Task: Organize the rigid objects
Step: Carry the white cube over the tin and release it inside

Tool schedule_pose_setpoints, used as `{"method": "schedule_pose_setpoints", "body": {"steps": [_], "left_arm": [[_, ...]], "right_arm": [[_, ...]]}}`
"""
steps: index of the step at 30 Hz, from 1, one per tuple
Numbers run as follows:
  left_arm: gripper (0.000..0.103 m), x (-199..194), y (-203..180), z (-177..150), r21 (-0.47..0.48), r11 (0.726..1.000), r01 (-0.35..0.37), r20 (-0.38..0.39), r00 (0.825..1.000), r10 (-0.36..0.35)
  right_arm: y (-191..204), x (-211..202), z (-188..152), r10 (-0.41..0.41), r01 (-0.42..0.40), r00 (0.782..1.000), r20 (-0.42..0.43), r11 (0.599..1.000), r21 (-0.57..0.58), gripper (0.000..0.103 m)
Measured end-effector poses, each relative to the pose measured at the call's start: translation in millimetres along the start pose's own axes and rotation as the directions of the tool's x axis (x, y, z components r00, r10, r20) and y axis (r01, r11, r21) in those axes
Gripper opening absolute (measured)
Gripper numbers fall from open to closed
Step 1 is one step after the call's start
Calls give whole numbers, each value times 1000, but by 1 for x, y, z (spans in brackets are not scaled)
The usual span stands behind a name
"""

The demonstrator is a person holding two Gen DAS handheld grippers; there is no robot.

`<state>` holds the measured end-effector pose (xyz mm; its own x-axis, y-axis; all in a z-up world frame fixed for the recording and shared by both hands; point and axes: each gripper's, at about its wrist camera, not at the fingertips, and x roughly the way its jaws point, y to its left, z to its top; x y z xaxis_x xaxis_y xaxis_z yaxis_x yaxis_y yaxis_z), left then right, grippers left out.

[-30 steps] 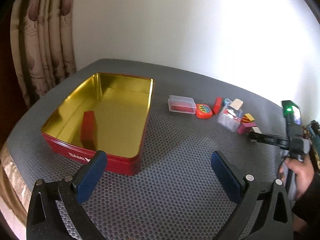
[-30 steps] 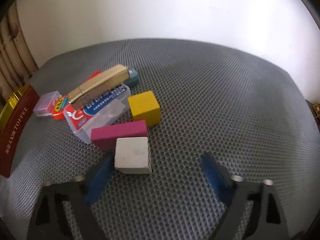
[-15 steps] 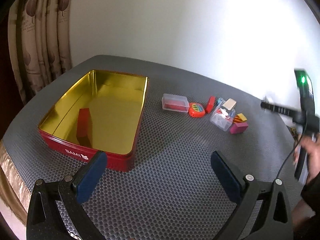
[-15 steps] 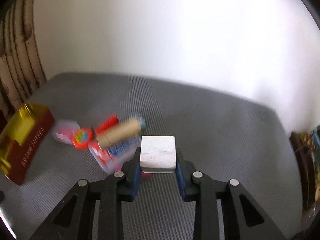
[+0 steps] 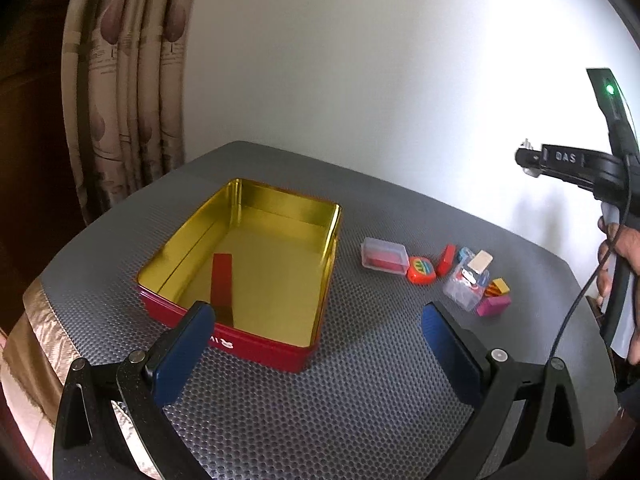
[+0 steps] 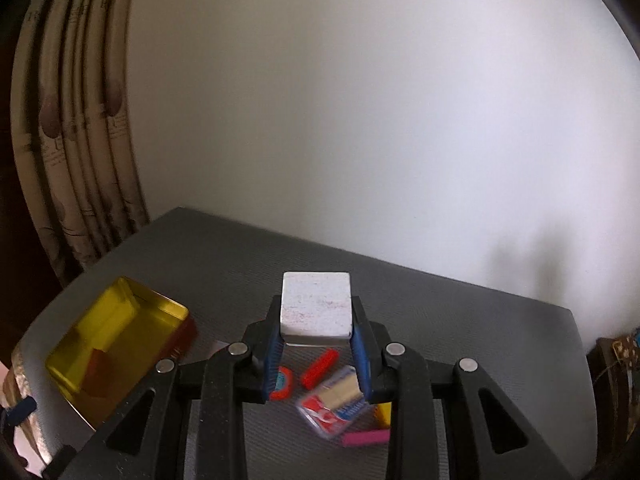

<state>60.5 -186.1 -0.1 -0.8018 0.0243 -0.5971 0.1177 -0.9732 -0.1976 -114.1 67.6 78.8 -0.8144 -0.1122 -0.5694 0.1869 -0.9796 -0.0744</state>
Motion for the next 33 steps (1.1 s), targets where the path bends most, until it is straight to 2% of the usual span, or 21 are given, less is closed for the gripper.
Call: {"method": "schedule_pose_setpoints", "body": {"steps": [4,7,12,15,19,22,26,33], "left_arm": [[102,-4,6,3,-18,1000,-1,1,1000,1],[102,-6,10,5,-27,1000,-2,-1,1000,2],[102,-7,20,8,-51,998,-29,-3,1000,29],[102,-9,30,11,-60,996,-60,-7,998,60],[102,-8,51,13,-94,989,-114,-34,993,111],[102,-9,67,15,-132,983,-128,-52,991,122],[102,-9,85,19,-163,974,-156,-54,987,149],[102,-4,98,22,-169,969,-180,-52,983,174]], "right_arm": [[25,-7,17,26,-26,1000,6,999,-21,30],[30,-12,15,50,-50,999,-2,998,-44,30],[63,5,19,96,-98,995,-28,992,-78,30],[93,31,20,134,-139,989,-60,986,-91,30],[136,71,19,196,-207,973,-120,974,-93,30],[171,97,16,239,-257,956,-169,962,-95,30],[209,113,10,288,-312,933,-217,946,-84,30],[267,131,0,308,-344,916,-256,932,-109,30]]}}
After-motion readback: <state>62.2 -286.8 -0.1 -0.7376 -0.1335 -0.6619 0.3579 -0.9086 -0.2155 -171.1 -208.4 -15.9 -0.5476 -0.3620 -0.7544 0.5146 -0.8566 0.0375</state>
